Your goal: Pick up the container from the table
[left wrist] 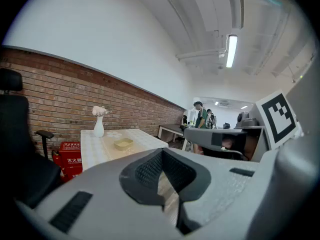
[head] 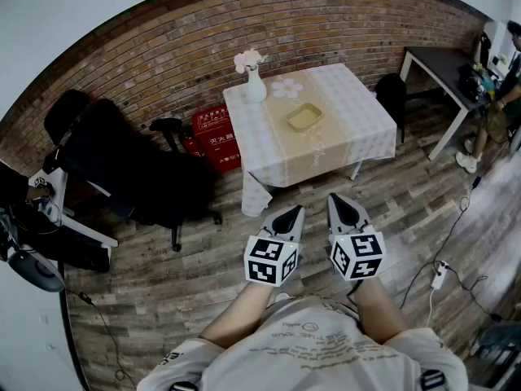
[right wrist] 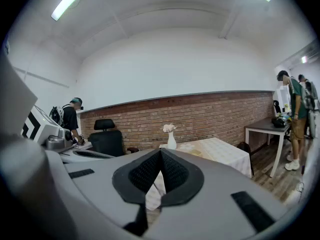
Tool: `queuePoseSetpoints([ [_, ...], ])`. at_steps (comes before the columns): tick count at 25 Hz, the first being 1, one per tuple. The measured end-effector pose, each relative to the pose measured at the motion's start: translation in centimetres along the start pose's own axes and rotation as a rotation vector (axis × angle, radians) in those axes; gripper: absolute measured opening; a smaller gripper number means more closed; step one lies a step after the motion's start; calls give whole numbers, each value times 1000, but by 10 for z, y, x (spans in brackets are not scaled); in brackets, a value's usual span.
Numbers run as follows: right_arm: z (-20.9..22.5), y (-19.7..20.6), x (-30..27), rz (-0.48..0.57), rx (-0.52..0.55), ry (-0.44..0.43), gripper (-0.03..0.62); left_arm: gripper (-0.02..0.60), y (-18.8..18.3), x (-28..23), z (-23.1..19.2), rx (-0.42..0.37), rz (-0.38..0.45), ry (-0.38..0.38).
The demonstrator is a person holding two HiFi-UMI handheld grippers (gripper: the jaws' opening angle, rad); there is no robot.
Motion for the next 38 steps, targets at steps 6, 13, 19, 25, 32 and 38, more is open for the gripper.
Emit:
queuePoseSetpoints([
  [6, -4, 4, 13, -2, -1, 11, 0, 5, 2, 7, 7, 18, -10, 20],
  [13, -8, 7, 20, 9, -19, 4, 1, 4, 2, 10, 12, 7, -5, 31],
  [19, -12, 13, 9, 7, -38, 24, 2, 5, 6, 11, -1, 20, -14, 33],
  [25, -23, 12, -9, 11, -38, 37, 2, 3, 8, 11, -25, 20, -15, 20],
  [32, -33, 22, -21, -13, -16, 59, 2, 5, 19, 3, -47, 22, -38, 24],
  [38, -21, 13, -36, 12, -3, 59, 2, 4, 13, -12, -56, 23, -27, 9],
])
Point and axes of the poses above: the fingertips, and each gripper's own axes: x backward along the fingers, z to its right, y out of its underside, the point moved 3 cm from there along x, backward along the fingers, and after that the axes turned 14 degrees about -y, right-handed, at the moved point
